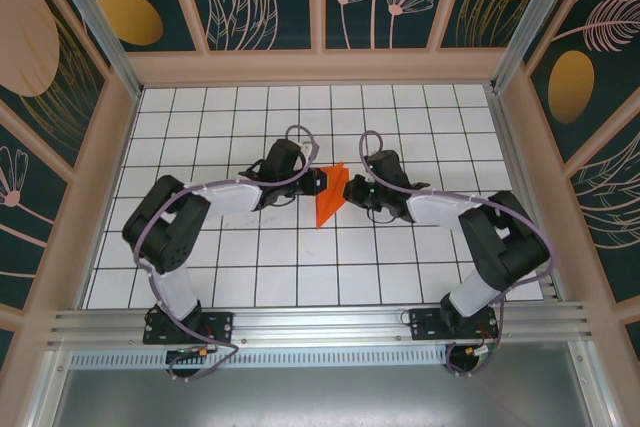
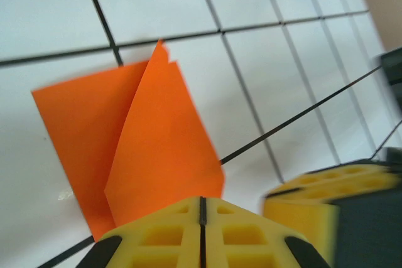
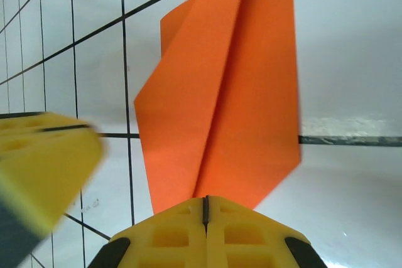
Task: Fold a paper plane with a square sheet of paper (pick it up from the middle)
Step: Fourth fold the wing at the center of the table.
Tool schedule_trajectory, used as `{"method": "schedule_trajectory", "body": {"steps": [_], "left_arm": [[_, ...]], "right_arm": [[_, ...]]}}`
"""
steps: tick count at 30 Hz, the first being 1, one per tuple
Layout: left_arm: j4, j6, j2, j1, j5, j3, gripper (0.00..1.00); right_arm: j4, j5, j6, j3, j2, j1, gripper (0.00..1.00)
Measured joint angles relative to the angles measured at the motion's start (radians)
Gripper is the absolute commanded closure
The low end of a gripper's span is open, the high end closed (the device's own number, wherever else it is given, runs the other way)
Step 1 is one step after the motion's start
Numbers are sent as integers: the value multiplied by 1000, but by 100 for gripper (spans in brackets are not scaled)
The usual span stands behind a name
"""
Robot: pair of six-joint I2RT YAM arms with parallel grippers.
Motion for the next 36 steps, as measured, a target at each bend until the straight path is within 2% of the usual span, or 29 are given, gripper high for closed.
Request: {"method": "schedule_trajectory", "body": {"steps": [6, 14, 25, 36], "left_arm": [[100, -150, -141, -12, -10, -171, 100], [163, -283, -130, -69, -15, -271, 100], [219, -325, 3, -69, -23, -257, 100], [213, -332, 35, -69, -30, -250, 100]], "right_arm": [[20, -70, -11, 30, 69, 0, 97], [26, -149, -45, 124, 172, 27, 98], [24, -212, -75, 158, 256, 31, 98], [16, -228, -93, 180, 275, 31, 98]]}}
